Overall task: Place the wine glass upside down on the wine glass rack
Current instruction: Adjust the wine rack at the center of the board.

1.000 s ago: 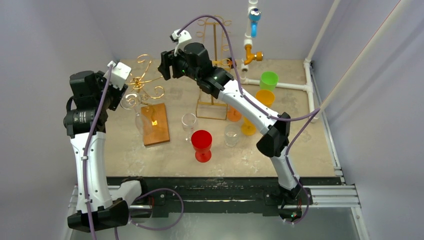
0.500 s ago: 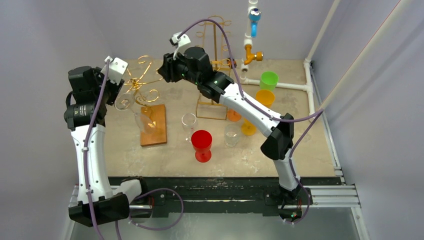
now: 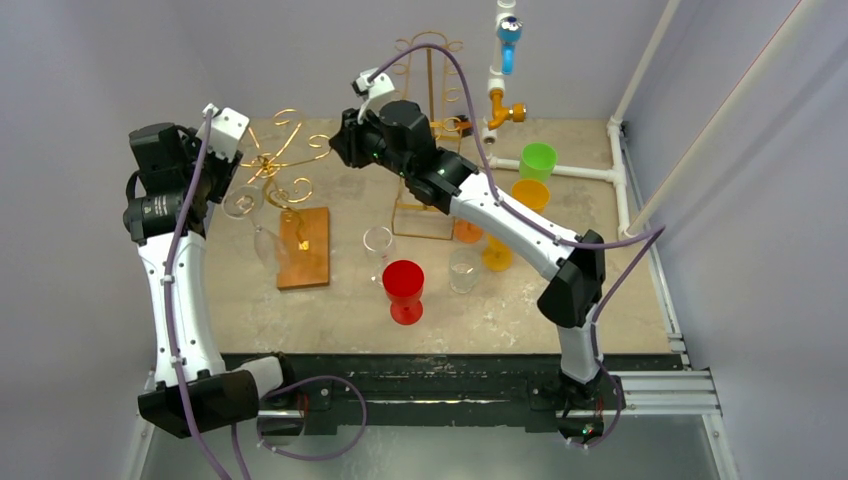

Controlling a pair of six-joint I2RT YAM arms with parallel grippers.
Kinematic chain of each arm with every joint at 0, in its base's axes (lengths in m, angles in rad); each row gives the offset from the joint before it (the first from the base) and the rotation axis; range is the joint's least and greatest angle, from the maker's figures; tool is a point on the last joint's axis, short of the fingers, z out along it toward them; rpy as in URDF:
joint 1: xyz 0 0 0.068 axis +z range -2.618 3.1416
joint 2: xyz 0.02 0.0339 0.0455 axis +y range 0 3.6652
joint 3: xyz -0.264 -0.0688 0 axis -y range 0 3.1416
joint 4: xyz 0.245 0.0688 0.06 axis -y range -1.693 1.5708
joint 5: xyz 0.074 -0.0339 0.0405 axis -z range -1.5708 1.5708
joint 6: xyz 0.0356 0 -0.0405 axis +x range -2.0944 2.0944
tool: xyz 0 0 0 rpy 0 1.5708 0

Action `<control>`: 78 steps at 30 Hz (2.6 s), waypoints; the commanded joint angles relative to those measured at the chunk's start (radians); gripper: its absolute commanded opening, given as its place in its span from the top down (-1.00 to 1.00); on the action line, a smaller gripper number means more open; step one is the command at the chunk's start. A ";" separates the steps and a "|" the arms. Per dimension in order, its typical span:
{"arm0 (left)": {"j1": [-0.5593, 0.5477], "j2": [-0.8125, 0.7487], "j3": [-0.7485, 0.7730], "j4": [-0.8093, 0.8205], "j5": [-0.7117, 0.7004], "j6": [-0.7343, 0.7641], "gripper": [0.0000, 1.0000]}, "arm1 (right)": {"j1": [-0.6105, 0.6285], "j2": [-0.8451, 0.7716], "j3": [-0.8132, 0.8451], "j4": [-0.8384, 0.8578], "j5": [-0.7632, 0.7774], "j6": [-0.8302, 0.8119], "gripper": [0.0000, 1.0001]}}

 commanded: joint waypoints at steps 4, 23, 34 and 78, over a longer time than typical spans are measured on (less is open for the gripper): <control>0.032 0.065 -0.032 0.115 -0.142 0.021 0.15 | -0.007 -0.097 -0.097 0.021 0.059 -0.007 0.52; 0.033 -0.050 0.046 0.081 0.151 0.023 -0.18 | -0.006 -0.102 -0.027 0.003 0.062 0.024 0.18; 0.035 -0.048 0.114 0.032 0.034 0.075 -0.31 | -0.007 0.023 0.210 -0.089 0.024 0.016 -0.25; 0.212 0.280 0.502 -0.449 0.215 -0.086 -0.02 | -0.055 0.077 0.125 0.101 -0.150 0.079 0.20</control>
